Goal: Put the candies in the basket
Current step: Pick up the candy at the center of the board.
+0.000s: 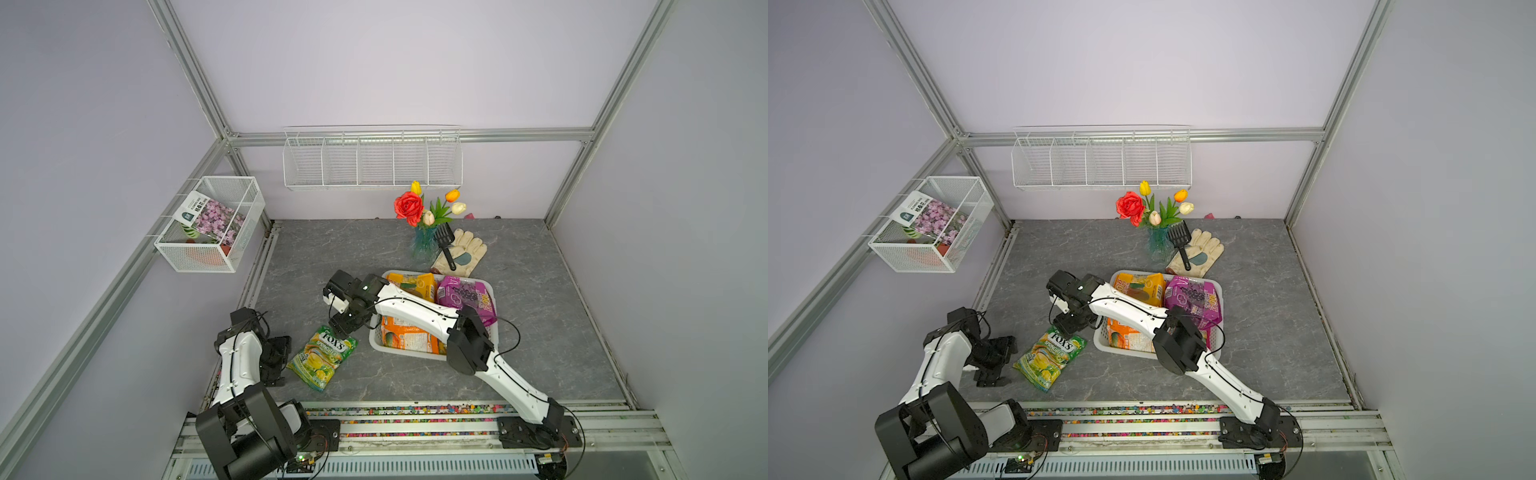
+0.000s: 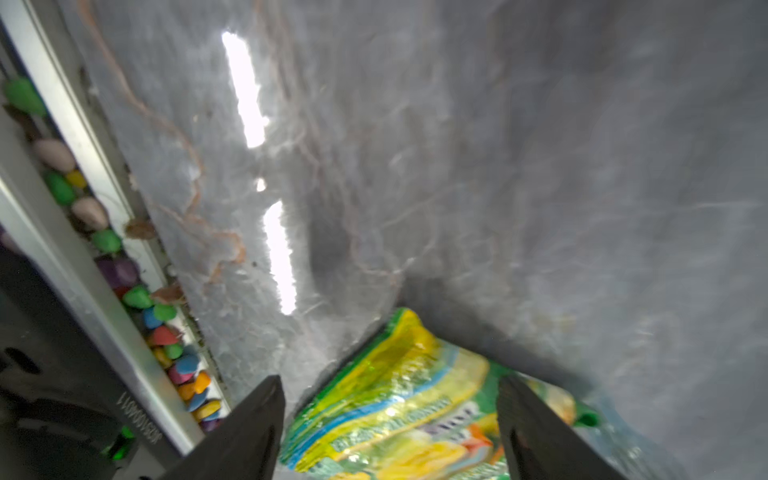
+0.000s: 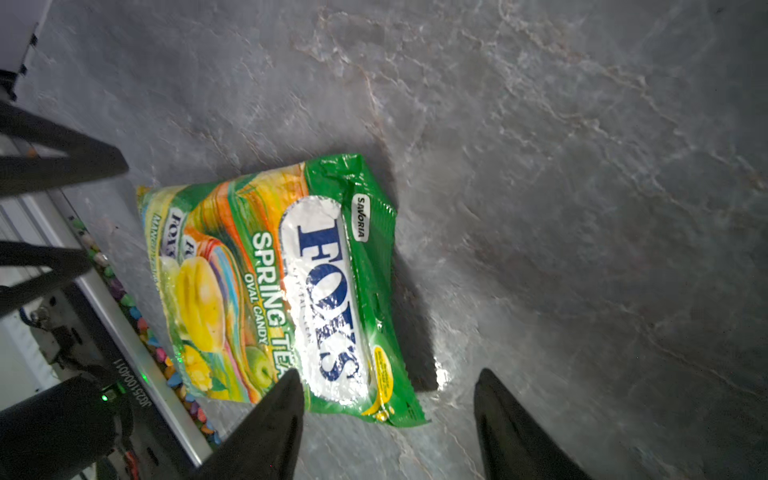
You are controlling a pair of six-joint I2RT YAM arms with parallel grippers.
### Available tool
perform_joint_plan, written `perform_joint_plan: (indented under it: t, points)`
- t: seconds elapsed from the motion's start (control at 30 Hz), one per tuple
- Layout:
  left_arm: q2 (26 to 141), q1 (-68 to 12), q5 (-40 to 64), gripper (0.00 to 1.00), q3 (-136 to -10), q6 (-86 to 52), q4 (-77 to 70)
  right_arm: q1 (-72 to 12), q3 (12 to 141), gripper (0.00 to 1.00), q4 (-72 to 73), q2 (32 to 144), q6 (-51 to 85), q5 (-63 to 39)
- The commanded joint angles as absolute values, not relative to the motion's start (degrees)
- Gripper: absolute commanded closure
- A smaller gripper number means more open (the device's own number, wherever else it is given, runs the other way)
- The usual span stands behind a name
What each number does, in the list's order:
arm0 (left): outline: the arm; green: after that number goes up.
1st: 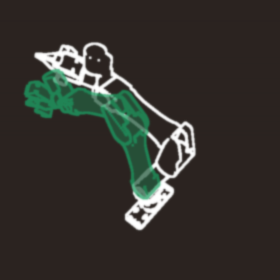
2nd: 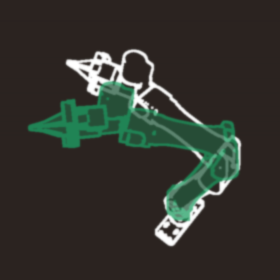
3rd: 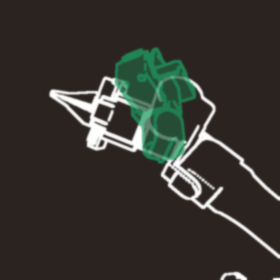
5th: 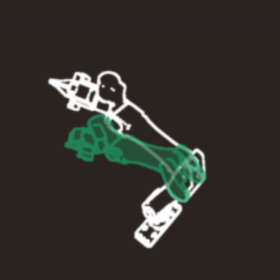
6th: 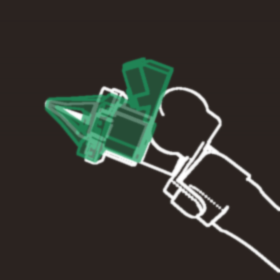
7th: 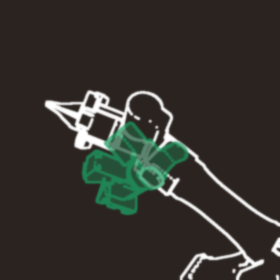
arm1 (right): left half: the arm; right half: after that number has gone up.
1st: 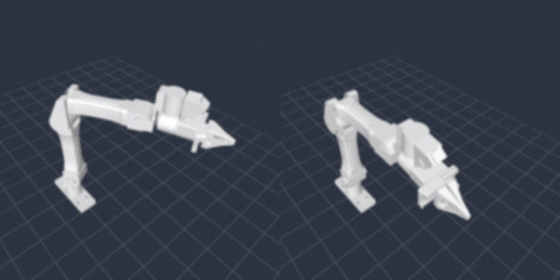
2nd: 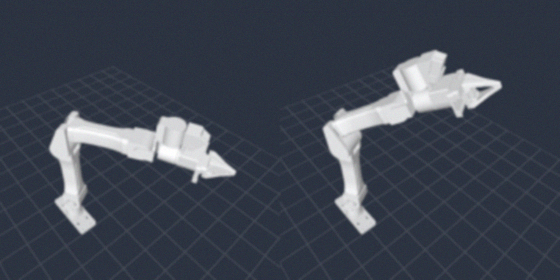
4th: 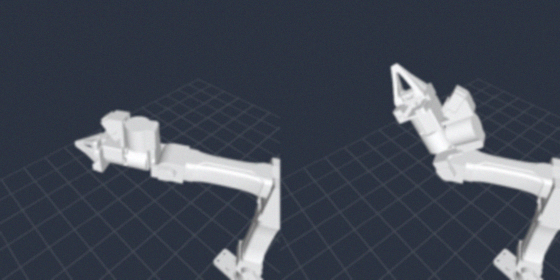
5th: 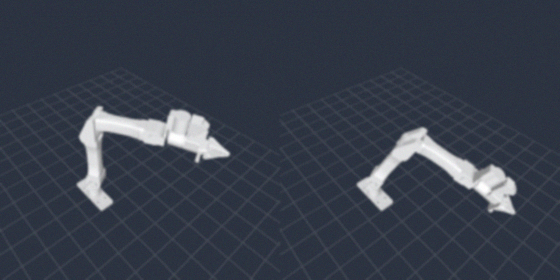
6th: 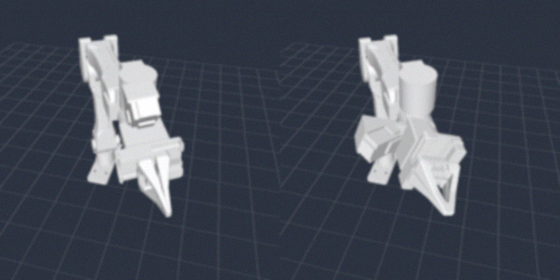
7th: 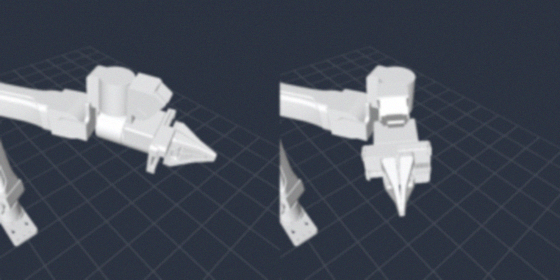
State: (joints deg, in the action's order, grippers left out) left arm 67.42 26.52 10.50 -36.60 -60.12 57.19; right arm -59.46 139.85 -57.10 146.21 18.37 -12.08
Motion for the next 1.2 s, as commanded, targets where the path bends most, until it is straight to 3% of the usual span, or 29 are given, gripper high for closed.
perform_joint_plan:
  t: [0.0, 0.5, 0.7, 0.8, 0.93, 1.17]
  points:
    - [68.74, 26.81, 14.79, 0.20, -35.00, -61.35, 57.17, -58.92, 140.78, 0.34, -59.19, 148.42, 20.32, -15.36]
    - [72.22, 26.72, 19.70, 0.25, -30.33, -62.05, 52.76, -57.51, 142.09, 0.39, -60.00, 153.44, 20.78, -18.40]
    - [71.96, 26.72, 20.18, 0.25, -30.32, -61.96, 52.50, -57.59, 141.58, 0.70, -54.36, 153.23, 17.95, -37.53]
    - [71.80, 26.72, 20.22, 0.25, -30.32, -61.92, 52.38, -57.84, 141.51, 0.77, -53.87, 152.80, 17.15, -38.83]
    - [71.82, 26.72, 20.53, 0.25, -30.86, -61.18, 52.85, -57.86, 141.32, 0.96, -53.62, 151.95, 17.15, -38.07]
    - [63.79, 26.72, 12.64, 0.18, -38.60, -59.63, 57.44, -57.92, 133.79, 1.00, -44.83, 142.21, 17.75, -36.50]
